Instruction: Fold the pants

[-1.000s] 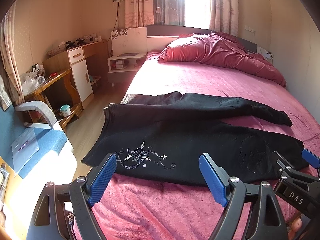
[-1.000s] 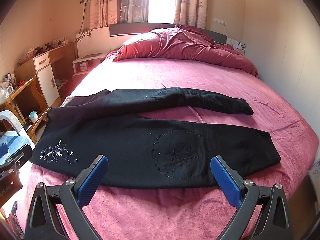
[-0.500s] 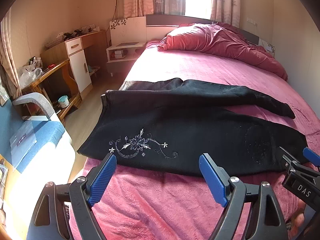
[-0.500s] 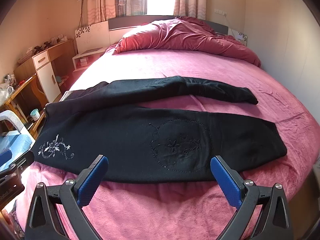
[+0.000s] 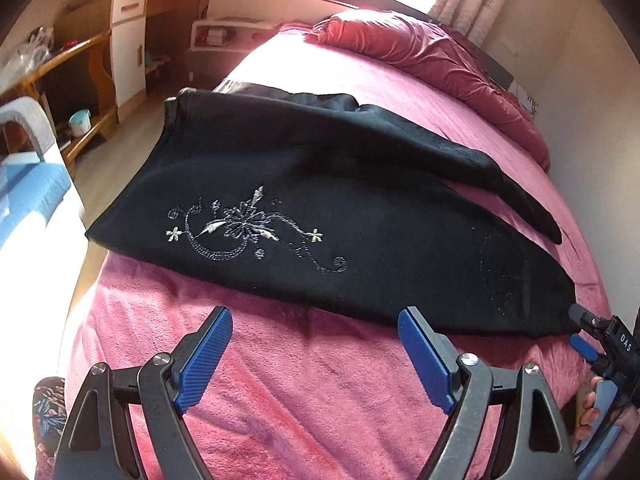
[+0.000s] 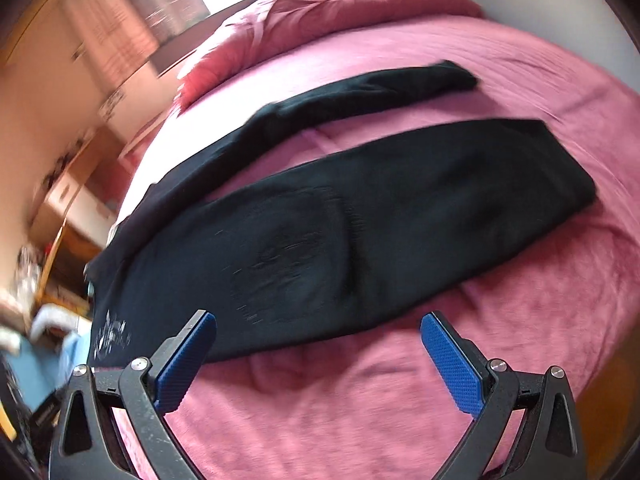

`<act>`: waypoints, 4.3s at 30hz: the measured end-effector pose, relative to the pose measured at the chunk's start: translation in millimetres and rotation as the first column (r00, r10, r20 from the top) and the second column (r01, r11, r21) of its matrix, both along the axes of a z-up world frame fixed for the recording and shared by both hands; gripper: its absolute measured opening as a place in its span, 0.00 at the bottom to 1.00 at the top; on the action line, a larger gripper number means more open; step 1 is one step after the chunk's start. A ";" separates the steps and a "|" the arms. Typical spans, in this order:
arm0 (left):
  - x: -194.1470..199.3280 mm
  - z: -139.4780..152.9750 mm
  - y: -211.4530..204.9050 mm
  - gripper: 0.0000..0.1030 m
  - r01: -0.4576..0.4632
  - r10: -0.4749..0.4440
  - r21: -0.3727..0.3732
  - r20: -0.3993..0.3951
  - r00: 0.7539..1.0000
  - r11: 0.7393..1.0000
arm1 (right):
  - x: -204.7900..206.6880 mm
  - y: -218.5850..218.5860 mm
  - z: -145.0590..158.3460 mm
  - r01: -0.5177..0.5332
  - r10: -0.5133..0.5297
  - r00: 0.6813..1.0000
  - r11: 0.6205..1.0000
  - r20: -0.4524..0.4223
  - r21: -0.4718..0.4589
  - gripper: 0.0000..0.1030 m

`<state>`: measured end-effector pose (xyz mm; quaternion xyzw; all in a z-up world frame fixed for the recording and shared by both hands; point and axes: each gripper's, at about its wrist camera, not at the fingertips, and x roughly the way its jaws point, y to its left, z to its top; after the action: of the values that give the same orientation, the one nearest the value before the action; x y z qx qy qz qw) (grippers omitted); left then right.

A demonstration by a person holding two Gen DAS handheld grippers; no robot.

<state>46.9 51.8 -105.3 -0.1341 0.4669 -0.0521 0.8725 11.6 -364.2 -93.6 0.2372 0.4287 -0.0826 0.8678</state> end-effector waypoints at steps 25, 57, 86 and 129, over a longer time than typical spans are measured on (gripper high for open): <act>23.1 -36.1 104.7 0.50 -0.249 0.233 -0.158 -0.115 0.966 0.955 | -13.8 -197.6 -65.7 0.463 -0.459 0.885 0.845 -0.079 0.269 0.65; -5.7 11.1 120.9 0.07 -0.178 0.176 -0.047 -0.059 0.983 0.983 | -44.9 -223.4 -7.7 0.413 -0.413 0.911 0.909 -0.018 0.050 0.12; 89.7 31.8 161.7 0.32 -0.257 0.243 -0.160 -0.102 0.965 0.953 | -5.0 -126.8 27.4 0.154 -0.158 0.987 0.983 -0.026 -0.101 0.64; 160.5 67.3 102.2 0.10 0.065 0.003 -0.285 0.234 0.972 0.956 | 147.7 -23.6 8.2 -0.165 0.169 0.979 0.985 -0.112 0.047 0.63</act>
<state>207.4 154.1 -37.9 -0.2463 0.3514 -0.1491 0.8909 159.3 -387.8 -85.4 0.2112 0.4982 -0.0152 0.8408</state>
